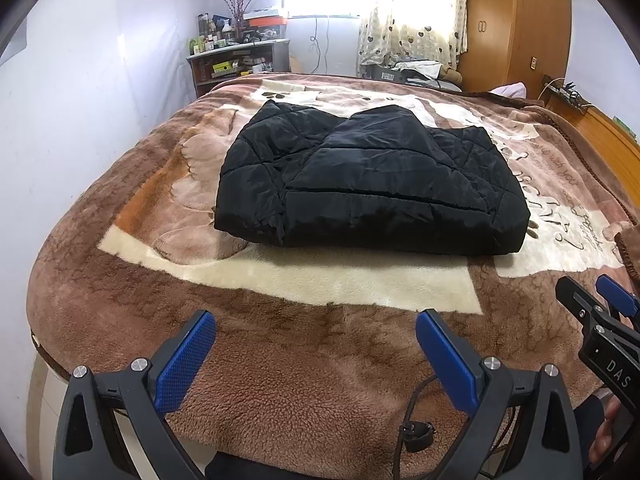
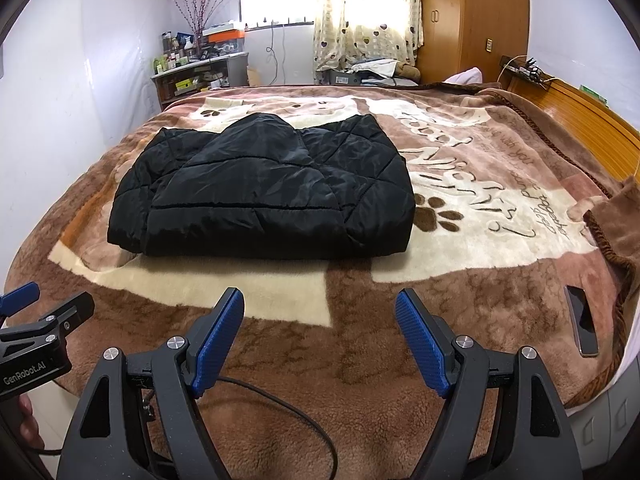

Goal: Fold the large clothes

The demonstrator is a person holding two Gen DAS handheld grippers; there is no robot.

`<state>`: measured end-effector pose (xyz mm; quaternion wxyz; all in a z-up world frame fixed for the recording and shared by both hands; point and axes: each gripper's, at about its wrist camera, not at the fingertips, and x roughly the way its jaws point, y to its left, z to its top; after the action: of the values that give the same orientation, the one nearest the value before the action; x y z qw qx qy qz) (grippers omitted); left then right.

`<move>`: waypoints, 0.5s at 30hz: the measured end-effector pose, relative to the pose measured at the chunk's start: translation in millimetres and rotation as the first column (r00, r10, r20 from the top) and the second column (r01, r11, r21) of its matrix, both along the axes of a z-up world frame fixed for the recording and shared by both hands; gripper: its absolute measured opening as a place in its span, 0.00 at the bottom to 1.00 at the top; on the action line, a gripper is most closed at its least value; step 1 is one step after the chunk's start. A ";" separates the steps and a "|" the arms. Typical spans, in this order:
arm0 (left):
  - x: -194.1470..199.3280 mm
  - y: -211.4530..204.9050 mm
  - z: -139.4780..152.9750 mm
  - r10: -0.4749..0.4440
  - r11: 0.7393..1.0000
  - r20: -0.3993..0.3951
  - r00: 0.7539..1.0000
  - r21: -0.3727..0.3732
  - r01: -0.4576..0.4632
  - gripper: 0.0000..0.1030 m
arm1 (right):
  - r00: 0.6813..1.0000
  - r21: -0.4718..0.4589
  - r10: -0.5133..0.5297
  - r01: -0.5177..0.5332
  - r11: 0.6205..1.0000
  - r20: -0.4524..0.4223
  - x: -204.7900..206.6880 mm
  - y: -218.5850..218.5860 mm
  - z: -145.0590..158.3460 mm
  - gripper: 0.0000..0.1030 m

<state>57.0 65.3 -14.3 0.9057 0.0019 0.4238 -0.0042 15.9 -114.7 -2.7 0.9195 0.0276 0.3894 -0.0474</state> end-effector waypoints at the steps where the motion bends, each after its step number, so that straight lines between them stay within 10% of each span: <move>1: -0.2 -0.3 0.1 0.002 1.000 0.000 1.000 0.000 -0.002 0.98 | 1.000 0.000 0.001 -0.001 1.000 0.000 0.2 0.3 -0.1 0.76; 15: 0.0 -0.2 -0.2 0.000 1.000 0.000 1.000 0.001 0.000 0.98 | 1.000 0.000 0.002 -0.002 1.000 -0.002 0.0 0.4 0.0 0.76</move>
<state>57.0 65.1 -14.5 0.9057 0.0022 0.4238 -0.0040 15.9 -114.4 -2.7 0.9192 0.0270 0.3902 -0.0464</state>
